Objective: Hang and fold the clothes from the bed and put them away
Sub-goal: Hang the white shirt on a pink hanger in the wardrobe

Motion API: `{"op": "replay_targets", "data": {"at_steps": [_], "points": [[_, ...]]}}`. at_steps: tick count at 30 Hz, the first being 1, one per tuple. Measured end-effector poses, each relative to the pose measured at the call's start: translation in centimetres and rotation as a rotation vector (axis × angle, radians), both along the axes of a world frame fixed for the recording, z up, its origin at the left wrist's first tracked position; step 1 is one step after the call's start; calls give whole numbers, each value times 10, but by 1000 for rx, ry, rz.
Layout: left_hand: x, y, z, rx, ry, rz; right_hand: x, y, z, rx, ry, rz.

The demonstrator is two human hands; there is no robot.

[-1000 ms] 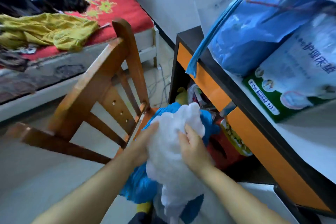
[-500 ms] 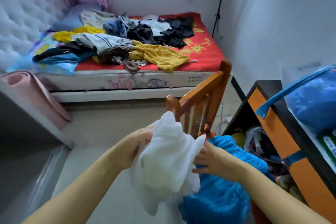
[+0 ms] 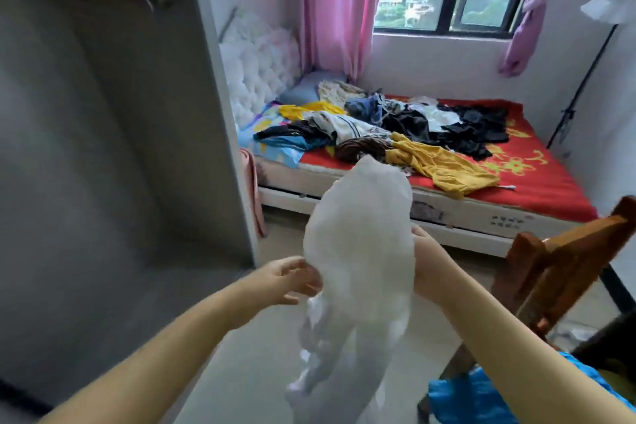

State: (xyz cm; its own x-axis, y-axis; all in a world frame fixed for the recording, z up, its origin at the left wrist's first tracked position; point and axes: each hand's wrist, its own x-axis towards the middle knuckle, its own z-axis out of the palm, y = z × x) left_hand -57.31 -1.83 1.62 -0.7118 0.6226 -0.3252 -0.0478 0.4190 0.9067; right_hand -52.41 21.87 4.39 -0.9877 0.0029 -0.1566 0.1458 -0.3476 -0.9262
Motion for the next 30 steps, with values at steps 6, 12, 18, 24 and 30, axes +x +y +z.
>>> {"op": "replay_targets", "data": {"at_steps": [6,12,18,24,30], "points": [[-9,-46,44,305,124,105,-23,-81,24,153,136,67],[-33,-110,58,293,542,707,-63,-113,59,146,211,143],[-77,-187,83,299,574,1076,-111,-113,84,324,298,60],[-121,-183,96,234,539,1155,-160,-131,104,152,160,300],[-138,-111,109,87,867,963,-214,-148,117,-139,-16,492]]}}
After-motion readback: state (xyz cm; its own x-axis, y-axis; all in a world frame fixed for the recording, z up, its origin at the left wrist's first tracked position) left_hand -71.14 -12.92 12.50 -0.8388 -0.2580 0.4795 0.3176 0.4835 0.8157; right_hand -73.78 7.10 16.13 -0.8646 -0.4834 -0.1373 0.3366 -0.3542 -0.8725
